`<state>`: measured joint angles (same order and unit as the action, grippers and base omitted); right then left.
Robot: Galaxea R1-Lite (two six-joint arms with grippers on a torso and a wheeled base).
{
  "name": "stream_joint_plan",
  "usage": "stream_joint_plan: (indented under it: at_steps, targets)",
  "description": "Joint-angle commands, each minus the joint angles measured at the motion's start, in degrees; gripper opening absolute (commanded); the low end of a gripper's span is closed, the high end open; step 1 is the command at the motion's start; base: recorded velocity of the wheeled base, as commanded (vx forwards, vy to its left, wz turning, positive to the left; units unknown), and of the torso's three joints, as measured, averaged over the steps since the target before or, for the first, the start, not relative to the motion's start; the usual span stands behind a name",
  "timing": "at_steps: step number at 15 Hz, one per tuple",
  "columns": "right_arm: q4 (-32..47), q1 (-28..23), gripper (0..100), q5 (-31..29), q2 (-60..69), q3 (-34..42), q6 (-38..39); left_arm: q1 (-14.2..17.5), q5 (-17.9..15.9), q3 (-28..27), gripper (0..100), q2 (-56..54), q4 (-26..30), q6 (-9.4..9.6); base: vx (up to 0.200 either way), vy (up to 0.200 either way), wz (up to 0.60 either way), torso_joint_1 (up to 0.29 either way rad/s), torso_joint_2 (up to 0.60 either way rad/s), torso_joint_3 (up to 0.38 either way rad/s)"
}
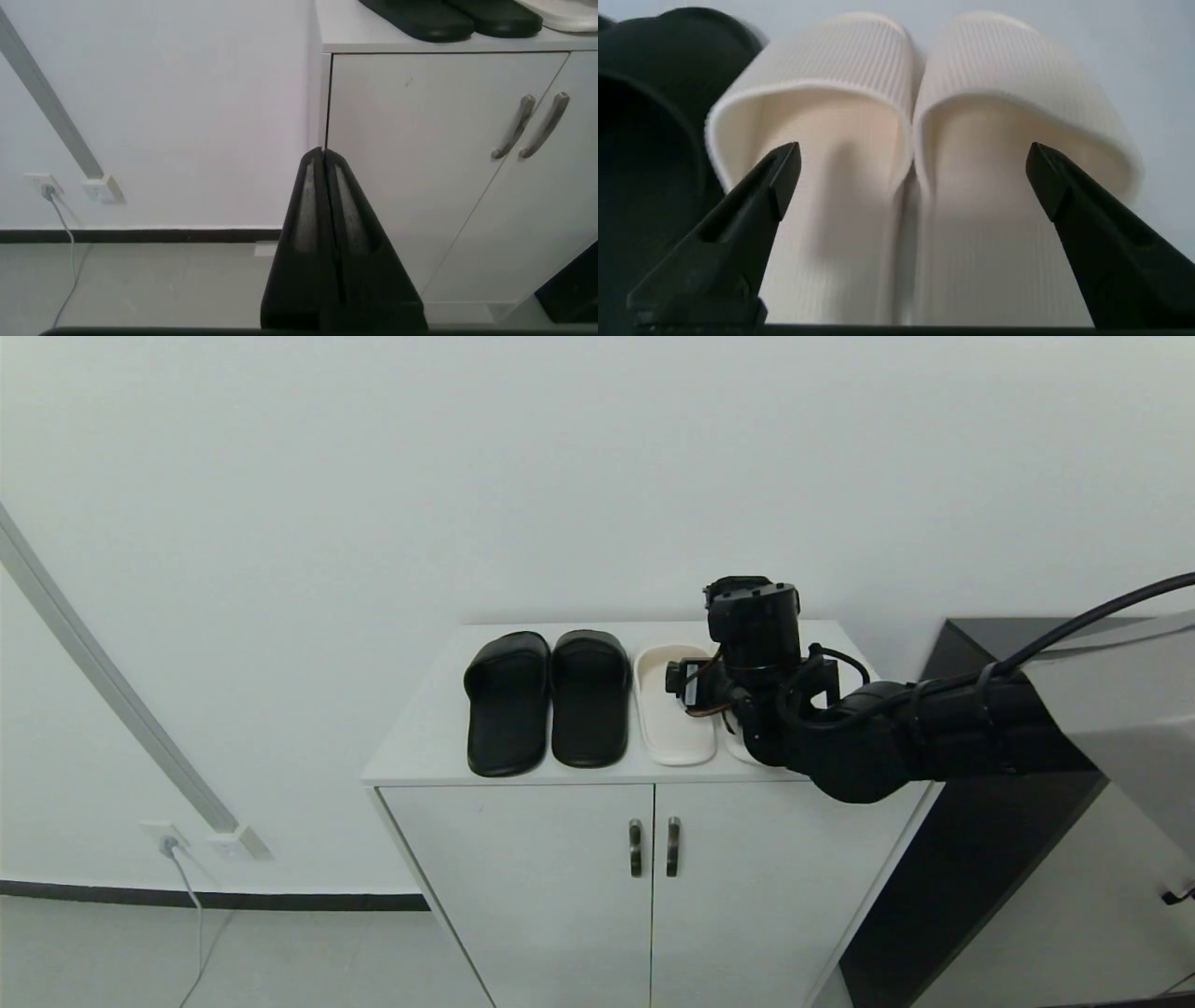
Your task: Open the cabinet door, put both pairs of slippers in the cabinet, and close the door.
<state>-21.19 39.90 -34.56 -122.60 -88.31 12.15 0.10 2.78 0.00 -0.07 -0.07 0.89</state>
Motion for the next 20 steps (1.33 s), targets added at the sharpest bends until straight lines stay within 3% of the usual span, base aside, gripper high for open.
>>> stream_joint_plan:
  at_steps: [1,7,8,14,20]
  targets:
    - [0.9,-0.8,100,0.0,-3.0,-3.0,0.1,0.0,0.0,0.0,0,0.1,0.0,-0.01,0.000,0.000,0.00,0.000,0.00,0.000]
    - [3.9,-1.9,100,-0.1,-6.8,-10.2,0.0,0.1,0.0,0.0,0,0.1,0.0,-0.01,0.000,0.000,0.00,0.000,0.00,0.000]
    - [4.1,-2.3,0,-0.1,-7.5,-11.4,0.0,0.0,0.0,0.0,0,0.1,0.0,-0.01,0.000,0.000,0.00,0.000,0.00,0.000]
    - [4.3,-2.5,0,-0.1,-9.1,-13.9,-0.5,0.0,0.0,0.0,0,0.1,0.0,-0.10,0.000,0.000,0.00,0.000,0.00,0.000]
    - [4.0,-2.1,0,-1.7,-4.2,-11.6,-0.6,0.0,0.0,0.0,0,0.1,0.0,-0.10,0.000,0.000,0.00,0.000,0.00,0.000]
